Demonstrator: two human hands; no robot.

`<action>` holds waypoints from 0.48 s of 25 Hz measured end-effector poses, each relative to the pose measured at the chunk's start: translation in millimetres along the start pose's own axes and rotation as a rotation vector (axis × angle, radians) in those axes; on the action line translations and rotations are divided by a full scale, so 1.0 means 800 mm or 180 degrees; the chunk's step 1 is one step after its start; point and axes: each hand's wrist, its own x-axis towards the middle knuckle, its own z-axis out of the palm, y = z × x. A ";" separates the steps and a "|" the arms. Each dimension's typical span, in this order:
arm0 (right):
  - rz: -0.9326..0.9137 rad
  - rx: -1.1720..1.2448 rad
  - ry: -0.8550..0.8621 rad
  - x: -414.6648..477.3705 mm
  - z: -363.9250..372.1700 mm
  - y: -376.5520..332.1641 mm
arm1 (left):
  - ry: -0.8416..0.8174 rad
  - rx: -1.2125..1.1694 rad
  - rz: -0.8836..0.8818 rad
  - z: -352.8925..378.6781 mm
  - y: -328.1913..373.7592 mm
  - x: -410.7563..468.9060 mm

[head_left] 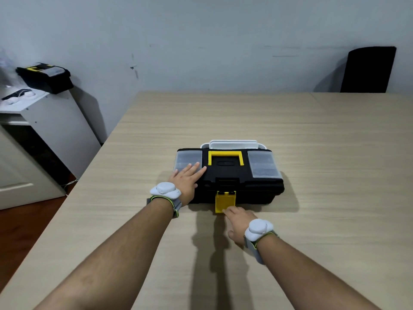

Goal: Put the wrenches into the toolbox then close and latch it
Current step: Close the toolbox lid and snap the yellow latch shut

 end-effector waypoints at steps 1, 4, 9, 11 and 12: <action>0.0004 -0.0026 -0.0009 0.000 0.001 0.001 | 0.0020 0.0006 -0.0003 0.001 0.000 0.000; 0.0016 -0.0021 0.0122 -0.002 0.000 0.002 | 0.0034 -0.0038 -0.0008 0.002 0.000 0.002; 0.0059 0.0452 0.0450 -0.013 -0.016 -0.015 | 0.0075 -0.0043 -0.0029 0.005 0.000 0.002; 0.0137 0.0662 0.0564 -0.007 -0.052 -0.020 | 0.0062 -0.0018 -0.0042 0.005 -0.001 0.002; 0.0147 0.0708 0.0596 -0.004 -0.075 -0.018 | 0.0050 -0.0015 -0.0055 0.005 0.000 0.002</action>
